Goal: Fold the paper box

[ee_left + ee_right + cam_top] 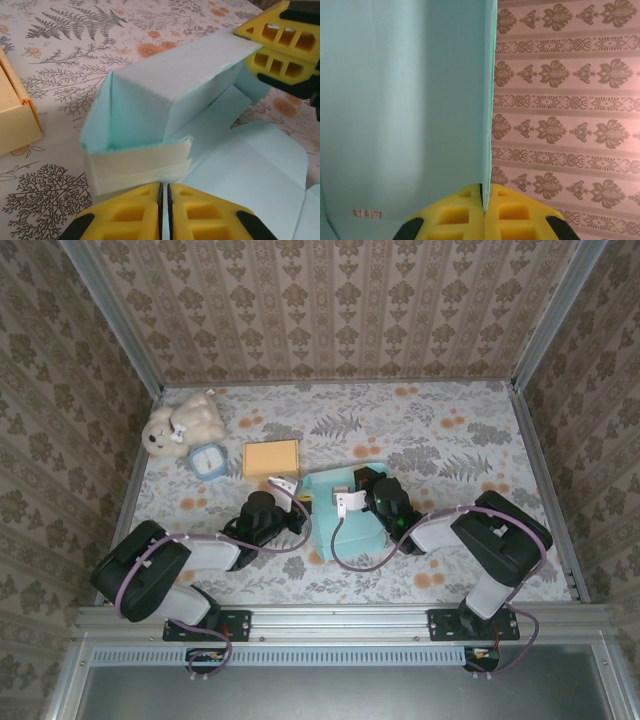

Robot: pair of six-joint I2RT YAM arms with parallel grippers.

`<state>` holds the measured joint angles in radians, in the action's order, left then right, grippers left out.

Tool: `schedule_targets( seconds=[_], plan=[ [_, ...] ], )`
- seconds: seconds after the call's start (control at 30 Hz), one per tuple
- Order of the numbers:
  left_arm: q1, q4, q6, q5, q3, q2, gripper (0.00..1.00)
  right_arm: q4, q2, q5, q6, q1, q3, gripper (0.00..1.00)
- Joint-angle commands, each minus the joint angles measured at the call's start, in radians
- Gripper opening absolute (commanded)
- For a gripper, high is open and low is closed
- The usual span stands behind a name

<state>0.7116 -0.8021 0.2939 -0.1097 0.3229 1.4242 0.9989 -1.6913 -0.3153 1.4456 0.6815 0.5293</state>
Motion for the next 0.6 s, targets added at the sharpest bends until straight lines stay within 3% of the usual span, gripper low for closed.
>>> schedule_targets(
  seconds=[0.0, 0.43, 0.57],
  plan=[
    [0.001, -0.039, -0.006, -0.016, 0.004, 0.008, 0.13, 0.079, -0.045, -0.035, 0.027, 0.018, -0.02, 0.0],
    [0.041, -0.124, 0.011, -0.034, 0.02, 0.074, 0.02, 0.16, -0.106, -0.055, -0.011, 0.021, -0.033, 0.0],
    [0.048, -0.119, 0.016, -0.033, 0.017, 0.053, 0.03, 0.154, -0.089, -0.053, -0.023, 0.02, -0.043, 0.0]
  ],
)
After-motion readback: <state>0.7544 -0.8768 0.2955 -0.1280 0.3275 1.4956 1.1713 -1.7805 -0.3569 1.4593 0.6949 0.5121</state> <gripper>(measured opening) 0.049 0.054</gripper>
